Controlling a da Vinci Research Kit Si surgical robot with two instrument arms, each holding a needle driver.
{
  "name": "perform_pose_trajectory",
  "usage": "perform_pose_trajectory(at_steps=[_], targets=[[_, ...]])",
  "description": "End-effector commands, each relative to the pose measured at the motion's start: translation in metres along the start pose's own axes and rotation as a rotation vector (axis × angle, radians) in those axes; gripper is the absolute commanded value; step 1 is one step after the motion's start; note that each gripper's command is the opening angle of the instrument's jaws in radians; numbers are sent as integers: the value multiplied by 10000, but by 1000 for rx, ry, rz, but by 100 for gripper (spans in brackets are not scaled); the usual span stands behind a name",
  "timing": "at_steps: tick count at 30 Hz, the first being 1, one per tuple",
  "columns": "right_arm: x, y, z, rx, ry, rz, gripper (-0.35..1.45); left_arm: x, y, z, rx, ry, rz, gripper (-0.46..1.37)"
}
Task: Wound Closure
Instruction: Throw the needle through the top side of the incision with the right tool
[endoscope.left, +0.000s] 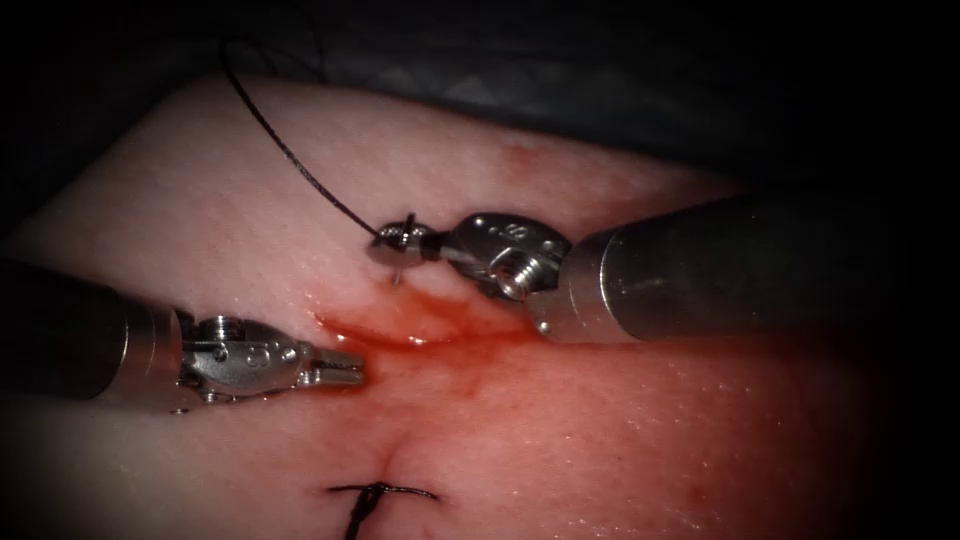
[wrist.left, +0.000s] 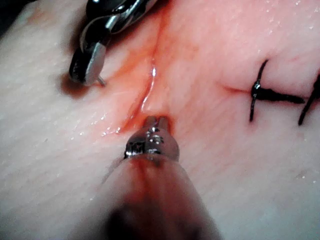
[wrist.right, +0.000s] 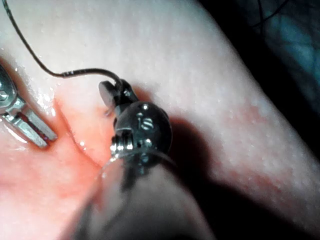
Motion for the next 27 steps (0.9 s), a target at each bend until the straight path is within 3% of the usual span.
perform_pose_trajectory(at_steps=[1, 3, 6, 14, 19, 27], targets=[[3, 0, -1, 0, 2, 60, -35, 0, 0, 0, -5, 0, 0, -10], [3, 0, 0, 2, 4, 113, -35, 0, 0, 0, -5, 0, 0, -11], [1, 1, 1, 9, 4, 335, -35, 0, 0, 0, -5, -3, 1, -13], [8, 6, 0, 92, 17, 382, -35, -1, 1, 1, -6, -12, 2, -18], [20, 10, -5, 90, 68, 399, -35, -2, 2, 2, -6, -14, 3, -17], [30, 10, -9, 70, 90, 355, -35, -3, 3, 4, -4, -17, 5, -17]])
